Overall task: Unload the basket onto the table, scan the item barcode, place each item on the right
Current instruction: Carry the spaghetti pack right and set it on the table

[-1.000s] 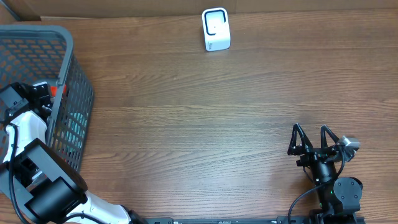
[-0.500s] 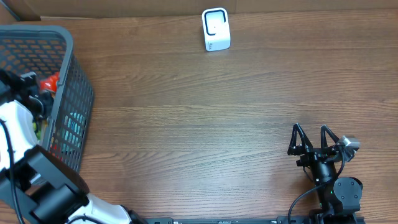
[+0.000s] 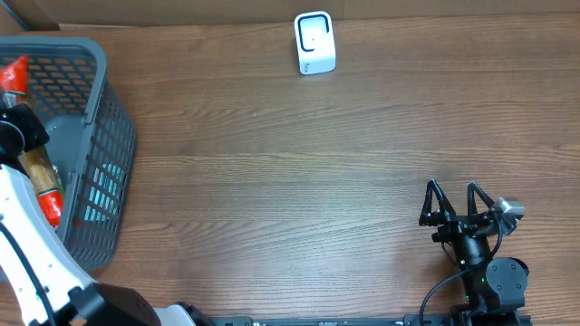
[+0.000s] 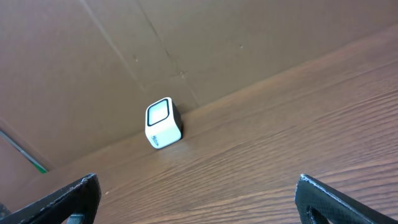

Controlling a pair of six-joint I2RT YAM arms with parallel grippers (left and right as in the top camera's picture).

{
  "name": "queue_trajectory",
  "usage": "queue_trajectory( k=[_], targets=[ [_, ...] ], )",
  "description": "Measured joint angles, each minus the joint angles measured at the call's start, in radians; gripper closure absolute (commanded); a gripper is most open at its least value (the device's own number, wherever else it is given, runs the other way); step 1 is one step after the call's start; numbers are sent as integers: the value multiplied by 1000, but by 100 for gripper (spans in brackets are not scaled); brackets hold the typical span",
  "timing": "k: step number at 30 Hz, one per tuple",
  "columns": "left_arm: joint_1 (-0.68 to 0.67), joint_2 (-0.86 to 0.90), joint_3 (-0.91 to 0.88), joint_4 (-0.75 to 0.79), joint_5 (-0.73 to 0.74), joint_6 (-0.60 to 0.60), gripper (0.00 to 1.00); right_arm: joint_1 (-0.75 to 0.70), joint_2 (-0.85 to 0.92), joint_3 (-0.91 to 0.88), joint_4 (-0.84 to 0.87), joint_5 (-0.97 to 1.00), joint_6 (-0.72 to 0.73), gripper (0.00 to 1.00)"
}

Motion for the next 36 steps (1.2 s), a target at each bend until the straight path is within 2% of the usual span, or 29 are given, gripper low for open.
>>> queue_trajectory(
  k=[9, 17, 20, 24, 30, 36],
  targets=[
    [-47, -172, 72, 9, -21, -76, 96, 0, 0, 0, 0, 0, 0, 0],
    [-301, -340, 120, 63, -21, -99, 96, 0, 0, 0, 0, 0, 0, 0],
    [-391, -394, 128, -2, -3, -101, 96, 0, 0, 0, -1, 0, 0, 0],
    [-528, -436, 134, -137, 99, -104, 96, 0, 0, 0, 0, 0, 0, 0],
    [-750, -362, 81, -172, 211, -97, 96, 0, 0, 0, 0, 0, 0, 0],
    [-968, -114, -7, -140, 227, -63, 96, 0, 0, 0, 0, 0, 0, 0]
  ],
)
